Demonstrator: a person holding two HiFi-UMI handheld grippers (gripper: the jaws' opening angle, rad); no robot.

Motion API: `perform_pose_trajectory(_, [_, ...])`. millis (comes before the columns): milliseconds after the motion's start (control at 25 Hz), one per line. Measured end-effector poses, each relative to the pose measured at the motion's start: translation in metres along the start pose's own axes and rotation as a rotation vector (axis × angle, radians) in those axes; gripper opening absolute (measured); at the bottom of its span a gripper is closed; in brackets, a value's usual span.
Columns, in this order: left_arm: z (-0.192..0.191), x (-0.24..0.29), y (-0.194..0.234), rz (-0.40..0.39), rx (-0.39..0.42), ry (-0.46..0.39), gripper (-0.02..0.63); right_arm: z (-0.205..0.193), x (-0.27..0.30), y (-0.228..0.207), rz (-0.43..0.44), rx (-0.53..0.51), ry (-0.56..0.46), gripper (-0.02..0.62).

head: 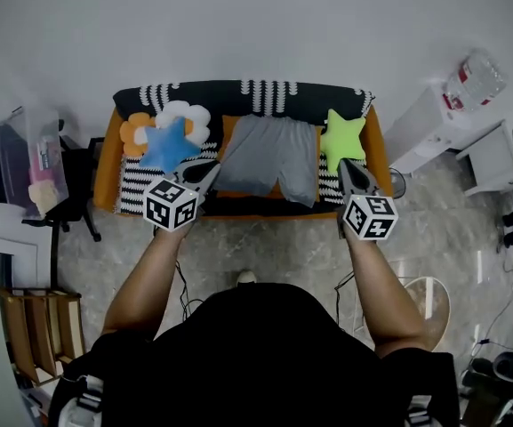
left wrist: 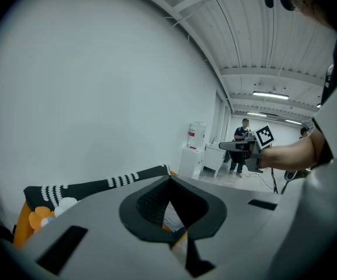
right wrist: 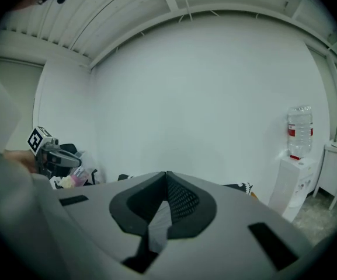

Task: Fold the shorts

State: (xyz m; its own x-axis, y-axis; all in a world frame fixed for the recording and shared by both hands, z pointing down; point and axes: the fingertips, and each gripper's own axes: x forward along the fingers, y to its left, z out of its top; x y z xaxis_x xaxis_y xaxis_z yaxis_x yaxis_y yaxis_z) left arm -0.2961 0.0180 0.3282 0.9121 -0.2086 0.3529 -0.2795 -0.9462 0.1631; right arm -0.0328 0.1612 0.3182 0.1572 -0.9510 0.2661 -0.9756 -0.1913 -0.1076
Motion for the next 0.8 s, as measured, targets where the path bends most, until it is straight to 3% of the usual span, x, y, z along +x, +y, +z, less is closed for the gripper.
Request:
perform_pose_trajectory(200, [0.000,-0.002,0.022,-0.017,0.009,-0.004,0.015,0.002,0.000,0.003,-0.044,0.006,-0.004,0.008])
perform_pose_trajectory(560, [0.005,-0.009,0.048,-0.013,0.003,-0.018,0.015,0.001,0.009,0.017,-0.052,-0.014,0.023,0.008])
perform_pose_trajectory(800, [0.003,-0.007,0.058,0.015,-0.001,-0.011,0.015,-0.002,0.017,0.002,-0.048,0.001,0.018,0.008])
